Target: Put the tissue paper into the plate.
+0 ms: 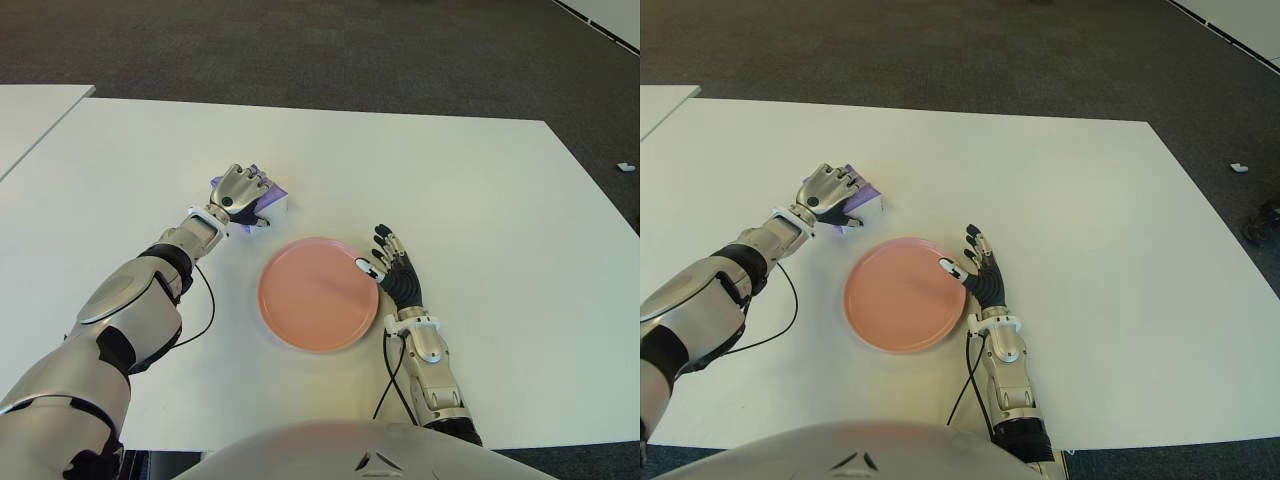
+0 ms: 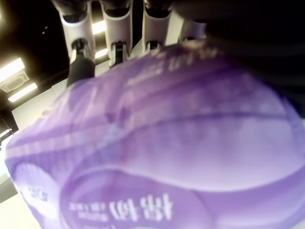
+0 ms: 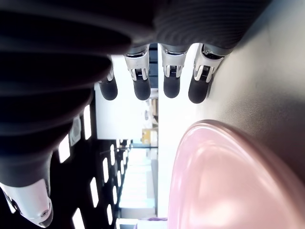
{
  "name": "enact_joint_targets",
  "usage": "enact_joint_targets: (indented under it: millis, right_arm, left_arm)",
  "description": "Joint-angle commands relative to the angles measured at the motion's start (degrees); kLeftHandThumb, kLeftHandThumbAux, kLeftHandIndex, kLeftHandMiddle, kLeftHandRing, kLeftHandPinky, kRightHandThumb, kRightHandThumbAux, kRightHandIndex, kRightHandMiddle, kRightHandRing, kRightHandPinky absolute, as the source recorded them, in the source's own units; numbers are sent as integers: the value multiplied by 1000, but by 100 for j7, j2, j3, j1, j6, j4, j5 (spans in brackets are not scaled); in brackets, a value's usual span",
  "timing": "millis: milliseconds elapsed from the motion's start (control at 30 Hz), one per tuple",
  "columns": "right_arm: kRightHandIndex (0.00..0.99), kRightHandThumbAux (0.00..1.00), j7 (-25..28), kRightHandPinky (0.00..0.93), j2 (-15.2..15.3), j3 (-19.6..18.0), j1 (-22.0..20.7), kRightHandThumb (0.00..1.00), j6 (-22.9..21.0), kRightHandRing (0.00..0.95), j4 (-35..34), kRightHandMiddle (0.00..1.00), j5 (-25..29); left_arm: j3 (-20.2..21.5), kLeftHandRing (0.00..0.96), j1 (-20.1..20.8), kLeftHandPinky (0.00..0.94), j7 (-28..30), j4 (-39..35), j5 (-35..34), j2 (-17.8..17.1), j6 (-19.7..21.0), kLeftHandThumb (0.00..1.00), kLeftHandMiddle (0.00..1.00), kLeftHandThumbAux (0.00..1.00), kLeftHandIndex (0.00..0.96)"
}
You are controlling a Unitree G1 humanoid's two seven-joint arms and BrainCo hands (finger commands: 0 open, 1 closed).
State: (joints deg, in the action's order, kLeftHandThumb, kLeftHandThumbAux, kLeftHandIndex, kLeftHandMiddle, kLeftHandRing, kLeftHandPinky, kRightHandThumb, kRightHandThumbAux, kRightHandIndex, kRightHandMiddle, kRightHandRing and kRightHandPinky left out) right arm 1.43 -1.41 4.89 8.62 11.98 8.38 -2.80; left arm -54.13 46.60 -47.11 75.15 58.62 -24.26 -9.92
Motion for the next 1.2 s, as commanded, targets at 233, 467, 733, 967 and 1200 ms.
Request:
enact_joint_targets:
  millis: [233, 467, 733, 967, 1200]
  right_arm:
    - [25, 655, -2, 13, 6, -50, 225, 0, -407, 20, 377, 51, 56]
    - [20, 655, -10, 17, 17, -49, 185, 0, -390, 20, 421, 50, 33]
    - [16, 664, -30, 22, 6, -54, 153, 0, -376, 22, 450, 50, 26]
    - [14, 665, -57, 25, 11, -38, 123, 0, -395, 24, 465, 50, -13]
    - [13, 660, -59, 22, 23, -29, 105, 0, -345, 21, 520, 48, -19]
  left_arm:
    - [-137, 858, -682, 855, 257, 225, 105, 123, -318, 748, 855, 694, 444]
    - [-107, 849, -648, 840, 291, 209, 76, 101, -299, 746, 845, 695, 443]
    - [104, 839, -540, 838, 319, 147, -94, 18, -366, 737, 841, 697, 443]
    - [345, 837, -363, 836, 377, 87, -262, -104, -433, 732, 839, 698, 443]
    - [674, 823, -221, 798, 381, 36, -481, -262, -520, 729, 829, 699, 443]
